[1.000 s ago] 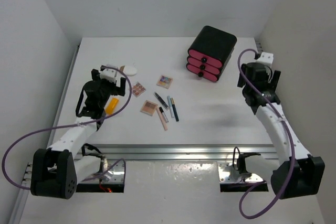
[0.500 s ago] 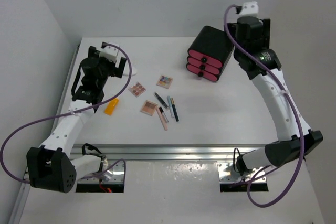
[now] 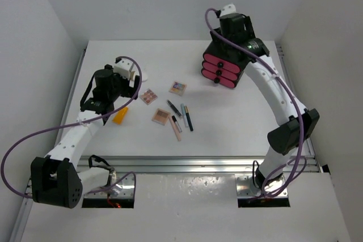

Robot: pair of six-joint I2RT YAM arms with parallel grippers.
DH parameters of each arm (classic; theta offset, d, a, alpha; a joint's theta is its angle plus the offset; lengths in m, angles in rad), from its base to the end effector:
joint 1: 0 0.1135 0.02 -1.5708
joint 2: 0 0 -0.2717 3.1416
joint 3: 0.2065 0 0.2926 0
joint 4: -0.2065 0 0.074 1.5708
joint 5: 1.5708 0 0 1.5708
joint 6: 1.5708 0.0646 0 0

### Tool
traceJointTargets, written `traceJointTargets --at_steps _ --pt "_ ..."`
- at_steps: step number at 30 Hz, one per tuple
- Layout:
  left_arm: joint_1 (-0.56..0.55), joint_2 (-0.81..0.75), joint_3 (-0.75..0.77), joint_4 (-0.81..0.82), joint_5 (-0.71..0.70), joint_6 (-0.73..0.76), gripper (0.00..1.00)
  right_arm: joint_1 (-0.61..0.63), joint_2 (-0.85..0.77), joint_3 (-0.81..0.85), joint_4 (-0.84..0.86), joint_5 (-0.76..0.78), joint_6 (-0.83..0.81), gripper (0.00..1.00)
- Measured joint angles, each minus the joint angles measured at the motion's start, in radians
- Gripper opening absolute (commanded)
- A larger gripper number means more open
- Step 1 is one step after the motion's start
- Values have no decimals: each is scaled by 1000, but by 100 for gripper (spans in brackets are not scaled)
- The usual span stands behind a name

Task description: Organize the makeup

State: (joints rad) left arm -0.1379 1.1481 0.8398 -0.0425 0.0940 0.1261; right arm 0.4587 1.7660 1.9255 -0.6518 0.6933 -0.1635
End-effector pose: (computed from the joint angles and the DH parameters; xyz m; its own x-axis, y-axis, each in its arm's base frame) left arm 0.3256 -0.0513 0.2840 -0.3095 0.1694 -0.9357 0.2652 0.9603 0.0861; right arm 0.4262 0.1644 0.4263 -0.4449 -0.3593 -0.8203 0.0932 0.8924 -0.4415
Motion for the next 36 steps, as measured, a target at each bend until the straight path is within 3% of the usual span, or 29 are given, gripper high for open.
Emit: traceJointTargets --at_steps 6,10,16,27,36 --pt "0 0 -13 -4 0 -12 100 -43 -5 -29 -190 -51 501 97" --pt "0 0 -39 -6 0 -24 100 -55 51 -41 -230 -89 739 85" --pt "0 -23 -90 -9 -6 -35 100 -39 84 -138 -214 -55 978 79" --pt "0 -55 -122 3 -21 -43 100 8 275 -82 -181 50 1073 73" --pt "0 -56 -125 6 -23 -62 100 -25 286 -100 -73 82 1030 67"
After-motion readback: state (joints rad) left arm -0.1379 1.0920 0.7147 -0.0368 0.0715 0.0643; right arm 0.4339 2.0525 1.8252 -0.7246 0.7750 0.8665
